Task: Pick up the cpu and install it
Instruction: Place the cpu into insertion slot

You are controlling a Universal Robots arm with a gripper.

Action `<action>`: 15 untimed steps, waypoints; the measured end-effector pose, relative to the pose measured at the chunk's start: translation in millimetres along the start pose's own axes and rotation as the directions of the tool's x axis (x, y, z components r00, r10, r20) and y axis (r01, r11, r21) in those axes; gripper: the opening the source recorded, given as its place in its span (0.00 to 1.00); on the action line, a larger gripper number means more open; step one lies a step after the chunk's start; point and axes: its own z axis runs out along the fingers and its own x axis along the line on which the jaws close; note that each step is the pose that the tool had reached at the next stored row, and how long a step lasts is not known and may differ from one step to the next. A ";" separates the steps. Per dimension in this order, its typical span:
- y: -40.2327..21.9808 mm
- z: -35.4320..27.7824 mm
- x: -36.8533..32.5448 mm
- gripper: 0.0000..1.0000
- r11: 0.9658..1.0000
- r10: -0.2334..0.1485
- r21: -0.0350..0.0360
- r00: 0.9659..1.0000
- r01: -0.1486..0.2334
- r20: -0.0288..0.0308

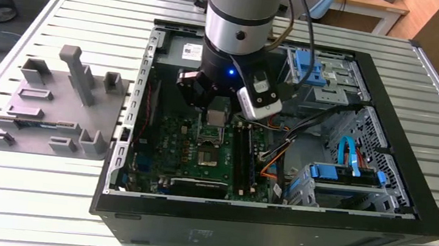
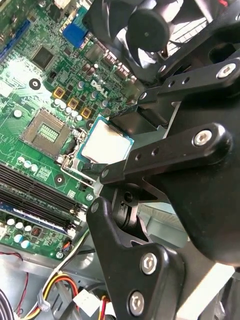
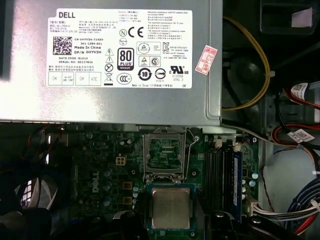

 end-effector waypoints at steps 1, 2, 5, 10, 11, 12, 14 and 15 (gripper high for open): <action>0.0 0.5 0.0 0.47 1.000 0.000 0.000 1.000 0.000 0.000; -0.1 0.6 0.0 0.47 1.000 0.000 0.001 1.000 0.000 0.000; -0.1 1.8 0.0 0.47 1.000 0.000 0.000 1.000 0.000 0.000; -0.1 2.8 0.0 0.47 1.000 0.000 0.000 1.000 0.000 0.000; -0.1 2.8 0.0 0.47 1.000 0.000 0.000 1.000 0.000 0.000; -0.1 2.9 0.0 0.47 1.000 0.000 0.000 1.000 0.000 0.000; -0.3 3.2 0.1 0.47 1.000 0.000 0.000 1.000 0.000 0.000; -0.6 3.5 0.1 0.47 1.000 0.000 0.000 1.000 0.000 0.000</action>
